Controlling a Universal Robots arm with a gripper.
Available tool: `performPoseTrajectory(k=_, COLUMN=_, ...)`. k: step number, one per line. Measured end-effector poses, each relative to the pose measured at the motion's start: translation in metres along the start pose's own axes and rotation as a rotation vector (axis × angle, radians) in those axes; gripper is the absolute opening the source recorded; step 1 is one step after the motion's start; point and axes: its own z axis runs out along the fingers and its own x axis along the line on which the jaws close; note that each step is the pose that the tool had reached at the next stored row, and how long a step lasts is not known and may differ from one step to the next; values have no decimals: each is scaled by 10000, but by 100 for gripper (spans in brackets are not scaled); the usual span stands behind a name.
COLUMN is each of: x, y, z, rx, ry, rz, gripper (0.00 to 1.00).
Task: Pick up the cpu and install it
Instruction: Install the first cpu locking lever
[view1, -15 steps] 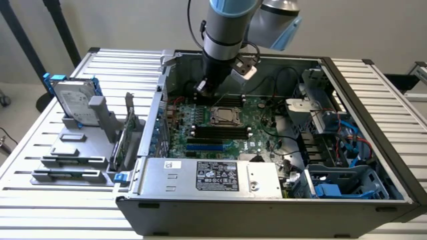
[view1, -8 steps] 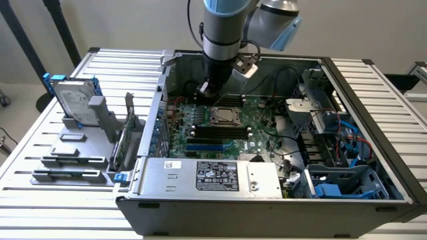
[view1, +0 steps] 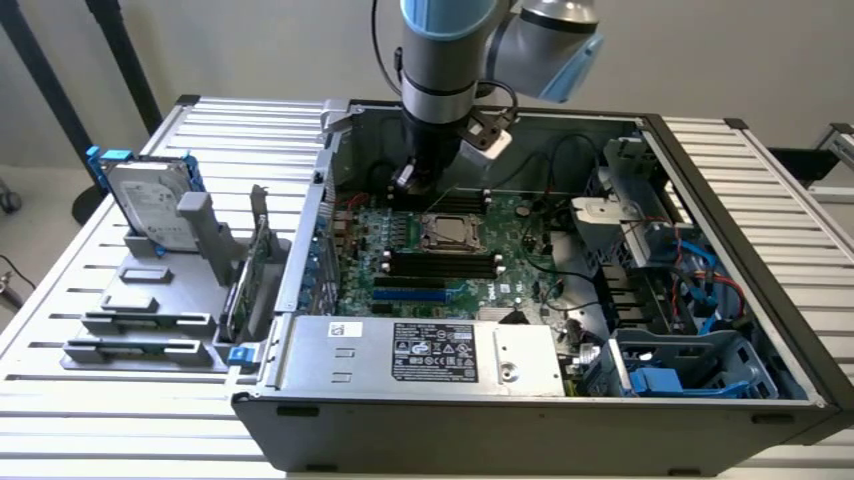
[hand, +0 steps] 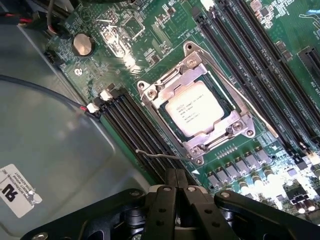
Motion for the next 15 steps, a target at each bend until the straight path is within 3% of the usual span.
performPoseTrajectory(k=5, x=-40, y=0, z=75, rx=-105, ry=83, rz=-40, gripper=11)
performPoseTrajectory(k=11, x=-68, y=4, z=156, rx=-294, ry=236, rz=-114, gripper=11)
performPoseTrajectory(k=15, x=-96, y=-5, z=208, rx=-346, ry=280, rz=-134, gripper=11)
